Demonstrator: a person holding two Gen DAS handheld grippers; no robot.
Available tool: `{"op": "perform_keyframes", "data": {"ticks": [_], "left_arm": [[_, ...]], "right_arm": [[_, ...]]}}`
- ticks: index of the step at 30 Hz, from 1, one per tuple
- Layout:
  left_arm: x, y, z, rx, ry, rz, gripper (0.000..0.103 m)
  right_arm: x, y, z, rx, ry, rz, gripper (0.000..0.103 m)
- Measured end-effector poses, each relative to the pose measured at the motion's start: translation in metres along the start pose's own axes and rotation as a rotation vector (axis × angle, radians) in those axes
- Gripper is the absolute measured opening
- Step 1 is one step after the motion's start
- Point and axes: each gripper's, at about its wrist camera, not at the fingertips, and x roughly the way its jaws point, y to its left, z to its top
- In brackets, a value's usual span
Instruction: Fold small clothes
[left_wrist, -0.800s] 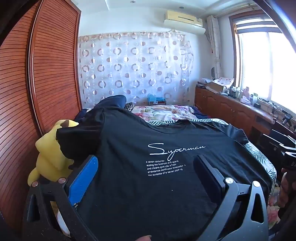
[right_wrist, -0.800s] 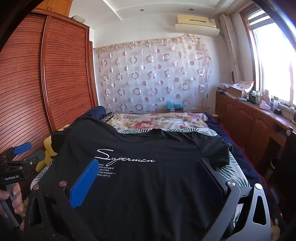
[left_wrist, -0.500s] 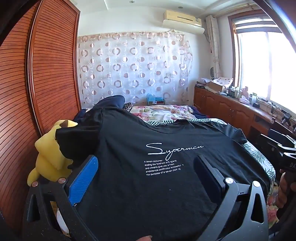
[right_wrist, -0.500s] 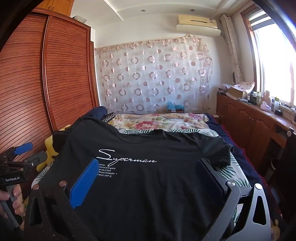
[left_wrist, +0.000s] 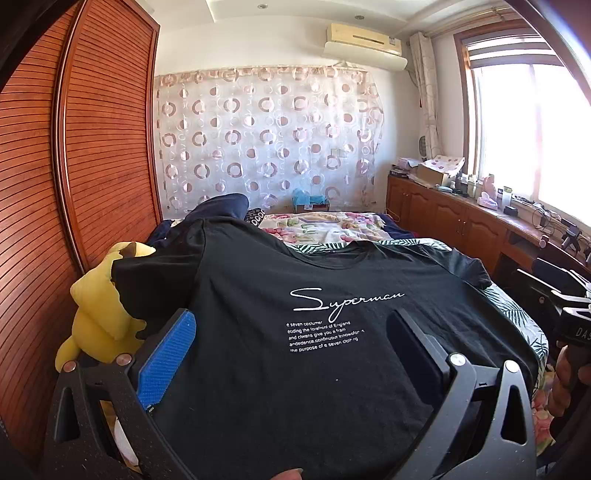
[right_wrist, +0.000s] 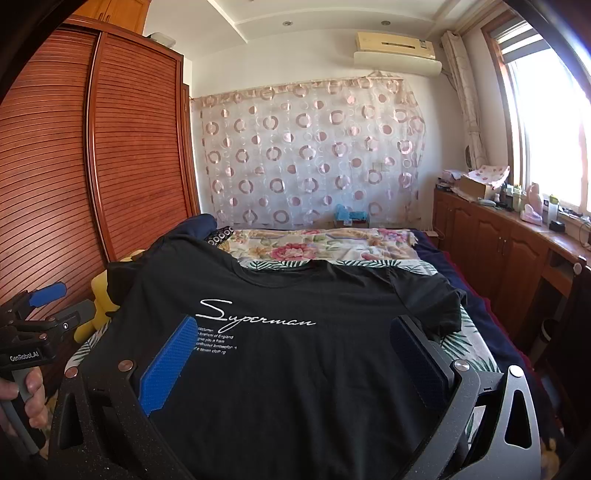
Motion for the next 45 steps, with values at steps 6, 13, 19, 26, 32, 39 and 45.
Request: {"op": "perform_keyframes", "data": {"ticks": [6, 13, 19, 26, 32, 39, 45], "left_arm": [[0.0012, -0.0001, 0.0000, 0.000, 0.001, 0.001, 0.103], [0.0032, 0.0000, -0.0001, -0.001, 0.004, 0.004, 0.103], [0.0043, 0.0008, 0.0004, -0.001, 0.004, 0.006, 0.103], [0.0042, 0.0005, 0.0006, -0.001, 0.002, 0.008, 0.103], [0.0045, 0.0004, 0.0006, -0.001, 0.001, 0.008, 0.103], [0.0041, 0.0004, 0.0006, -0.001, 0.000, 0.008, 0.103], [0.0039, 0.0003, 0.0004, -0.002, -0.001, 0.008, 0.103]], "right_arm": [[0.0004, 0.0003, -0.0005, -0.001, 0.001, 0.001, 0.103], [0.0011, 0.0005, -0.0004, 0.001, 0.006, 0.001, 0.103], [0.0017, 0.0006, -0.0004, 0.002, 0.008, 0.002, 0.103], [0.0017, 0.0006, -0.0004, 0.002, 0.008, 0.002, 0.103], [0.0021, 0.0009, -0.0001, 0.001, 0.008, 0.002, 0.103], [0.0024, 0.0009, -0.0001, 0.000, 0.007, 0.001, 0.103], [0.0025, 0.0009, -0.0001, 0.000, 0.007, 0.001, 0.103]]}}
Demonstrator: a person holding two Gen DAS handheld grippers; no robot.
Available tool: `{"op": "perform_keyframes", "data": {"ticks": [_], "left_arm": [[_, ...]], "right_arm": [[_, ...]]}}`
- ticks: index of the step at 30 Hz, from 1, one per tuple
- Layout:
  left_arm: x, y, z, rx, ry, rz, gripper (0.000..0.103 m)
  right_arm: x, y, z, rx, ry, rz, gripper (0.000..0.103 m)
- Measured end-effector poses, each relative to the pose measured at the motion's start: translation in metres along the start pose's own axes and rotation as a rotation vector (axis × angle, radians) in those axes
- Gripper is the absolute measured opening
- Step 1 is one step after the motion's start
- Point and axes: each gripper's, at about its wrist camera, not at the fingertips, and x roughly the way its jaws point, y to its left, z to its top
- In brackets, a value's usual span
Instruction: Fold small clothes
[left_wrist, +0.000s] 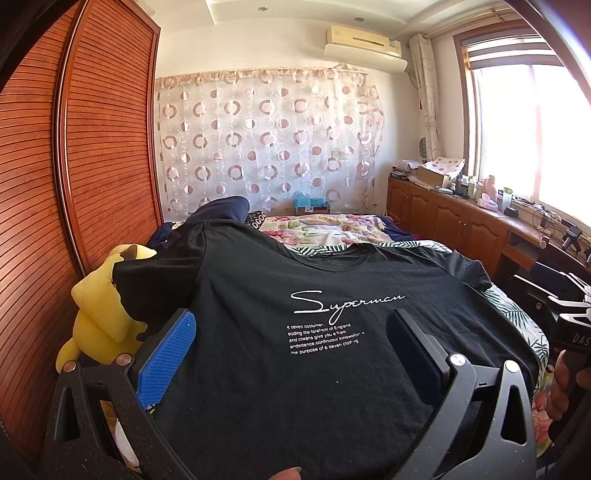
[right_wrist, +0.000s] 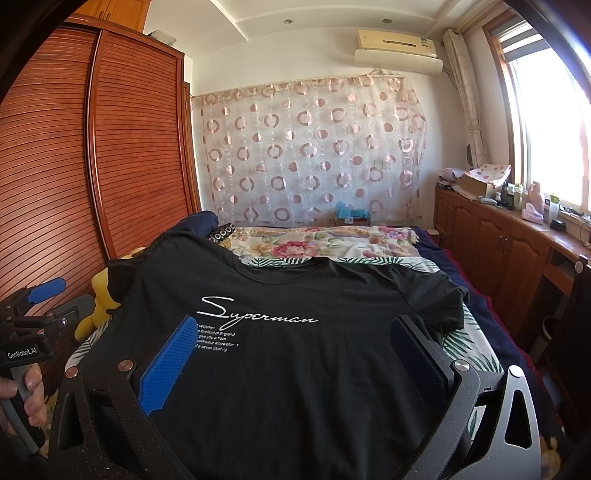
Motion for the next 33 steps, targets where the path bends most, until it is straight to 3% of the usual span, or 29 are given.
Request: {"op": "perform_keyframes", "data": {"ticks": [24, 33], "left_arm": [[0.000, -0.001, 0.000, 0.000, -0.001, -0.001, 0.103], [0.015, 0.012, 0.000, -0.044, 0.041, 0.021, 0.103]], "right_arm": [[0.000, 0.000, 0.000, -0.001, 0.000, 0.001, 0.103], [0.016, 0.001, -0.003, -0.018, 0.042, 0.044, 0.103]]}}
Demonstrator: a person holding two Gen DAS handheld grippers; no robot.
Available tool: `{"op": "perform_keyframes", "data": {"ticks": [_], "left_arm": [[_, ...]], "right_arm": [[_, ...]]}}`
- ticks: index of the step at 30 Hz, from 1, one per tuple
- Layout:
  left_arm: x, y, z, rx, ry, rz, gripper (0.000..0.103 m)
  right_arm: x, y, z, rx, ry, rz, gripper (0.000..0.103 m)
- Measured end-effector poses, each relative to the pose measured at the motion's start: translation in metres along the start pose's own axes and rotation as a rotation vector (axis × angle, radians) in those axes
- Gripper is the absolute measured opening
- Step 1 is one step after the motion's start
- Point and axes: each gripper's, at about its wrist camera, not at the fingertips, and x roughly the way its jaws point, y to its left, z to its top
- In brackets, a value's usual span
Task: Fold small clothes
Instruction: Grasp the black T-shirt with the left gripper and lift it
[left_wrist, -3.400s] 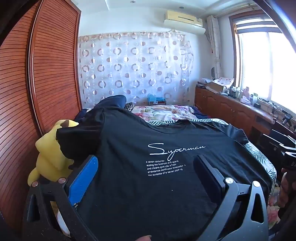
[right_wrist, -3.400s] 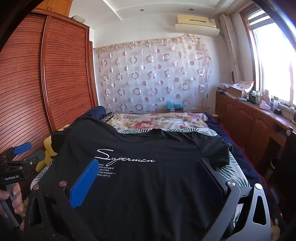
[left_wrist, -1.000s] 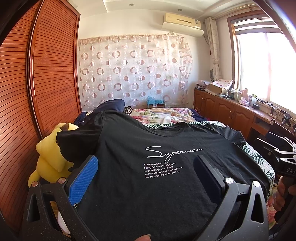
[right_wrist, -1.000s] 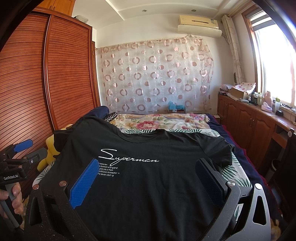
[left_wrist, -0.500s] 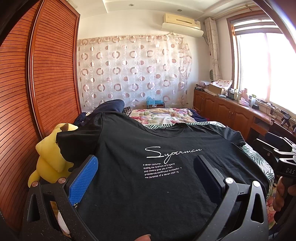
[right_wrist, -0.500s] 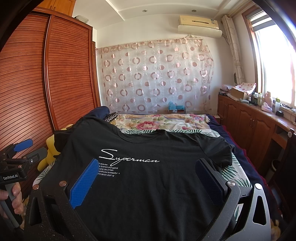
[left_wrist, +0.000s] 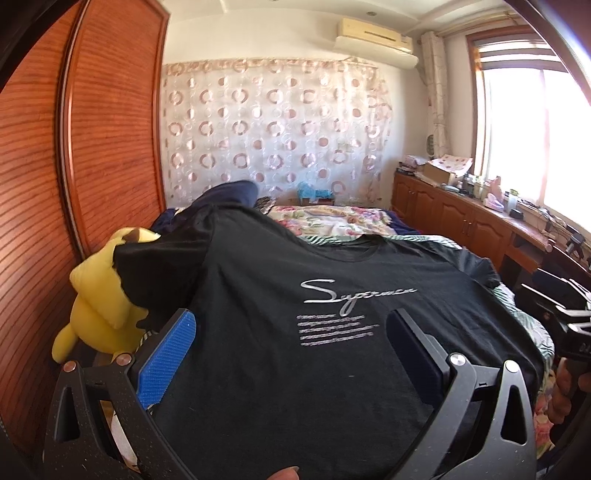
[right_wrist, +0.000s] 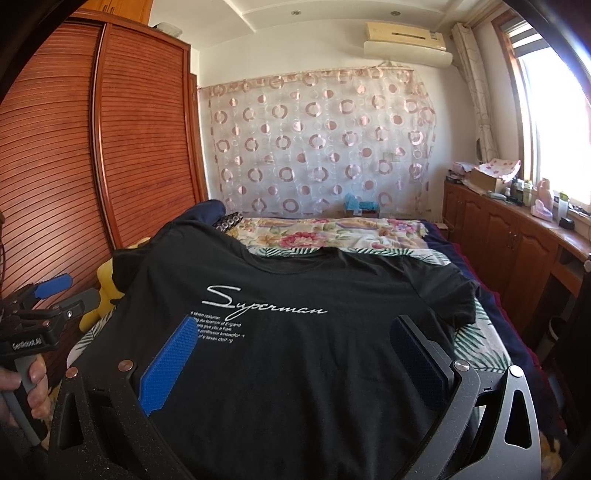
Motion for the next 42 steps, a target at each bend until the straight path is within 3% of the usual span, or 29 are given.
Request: {"op": "perform_keyframes", "data": {"ticks": [11, 22, 28, 30, 33, 38, 40, 42], "left_arm": [[0.032, 0.069, -0.016, -0.037, 0.053, 0.112, 0.103], [0.061, 0.130, -0.024, -0.119, 0.119, 0.117, 0.100], [0.088, 0.155, -0.025, -0.165, 0.198, 0.091, 0.084], [0.097, 0.162, -0.026, -0.182, 0.225, 0.089, 0.071], [0.114, 0.175, -0.028, -0.234, 0.274, 0.081, 0.059], [0.143, 0.190, -0.035, -0.301, 0.360, 0.093, 0.056], [0.149, 0.192, -0.037, -0.304, 0.385, 0.106, 0.050], [0.150, 0.191, -0.039, -0.309, 0.393, 0.094, 0.038]], "right_arm": [[0.050, -0.002, 0.010, -0.054, 0.073, 0.063, 0.103], [0.107, -0.008, 0.032, -0.112, 0.146, 0.112, 0.103], [0.120, -0.008, 0.035, -0.122, 0.165, 0.134, 0.103], [0.125, -0.010, 0.037, -0.126, 0.176, 0.139, 0.103], [0.134, -0.013, 0.042, -0.130, 0.191, 0.143, 0.103], [0.148, -0.010, 0.051, -0.125, 0.210, 0.146, 0.103], [0.152, -0.011, 0.055, -0.123, 0.217, 0.150, 0.103], [0.154, -0.011, 0.058, -0.124, 0.221, 0.154, 0.103]]}}
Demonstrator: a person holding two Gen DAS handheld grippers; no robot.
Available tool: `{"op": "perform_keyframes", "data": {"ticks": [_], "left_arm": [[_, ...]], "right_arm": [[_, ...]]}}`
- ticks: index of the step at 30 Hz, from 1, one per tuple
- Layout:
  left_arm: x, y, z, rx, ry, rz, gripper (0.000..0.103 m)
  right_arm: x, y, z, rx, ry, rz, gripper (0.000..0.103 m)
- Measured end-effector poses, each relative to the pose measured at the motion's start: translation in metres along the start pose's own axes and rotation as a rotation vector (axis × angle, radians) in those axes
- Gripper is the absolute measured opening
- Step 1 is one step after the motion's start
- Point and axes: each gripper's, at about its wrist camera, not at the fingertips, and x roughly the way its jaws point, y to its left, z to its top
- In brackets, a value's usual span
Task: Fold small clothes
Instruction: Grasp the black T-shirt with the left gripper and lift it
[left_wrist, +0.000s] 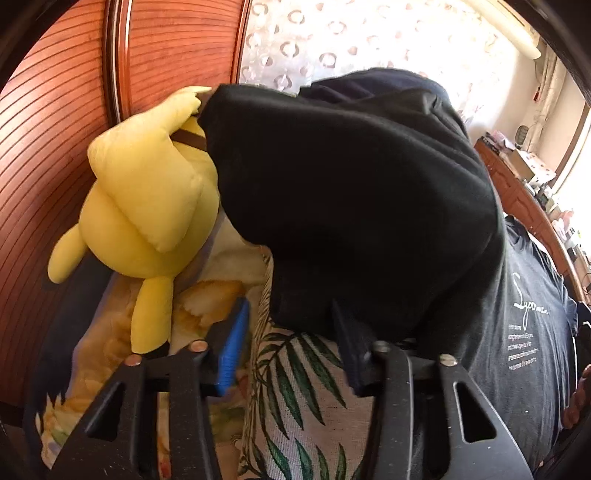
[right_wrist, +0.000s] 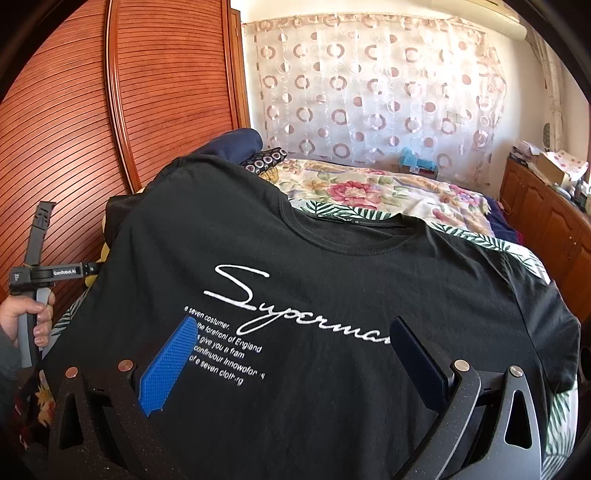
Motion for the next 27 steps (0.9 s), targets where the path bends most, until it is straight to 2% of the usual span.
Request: {"op": "perform_keyframes", "data": {"ticks": [5, 7, 13, 19, 23, 27], "left_arm": [[-0.006, -0.010, 0.002, 0.051, -0.019, 0.030, 0.013], [-0.011, -0.014, 0.002, 0.072, -0.034, 0.035, 0.009], [-0.067, -0.040, 0.025, 0.105, -0.180, -0.026, 0.008], [-0.104, -0.112, 0.062, 0.242, -0.265, -0.153, 0.007], [-0.106, -0.166, 0.067, 0.340, -0.240, -0.265, 0.007], [-0.091, -0.205, 0.048, 0.415, -0.170, -0.309, 0.008]], "right_arm": [[0.006, -0.001, 0.002, -0.002, 0.005, 0.015, 0.103], [0.008, -0.001, 0.001, -0.002, 0.006, 0.020, 0.103], [0.010, -0.007, -0.001, 0.013, 0.011, 0.021, 0.103], [0.001, -0.014, 0.000, 0.051, -0.010, 0.008, 0.103], [-0.011, -0.021, -0.003, 0.082, -0.034, -0.012, 0.103], [-0.021, -0.026, -0.012, 0.116, -0.048, -0.037, 0.103]]}}
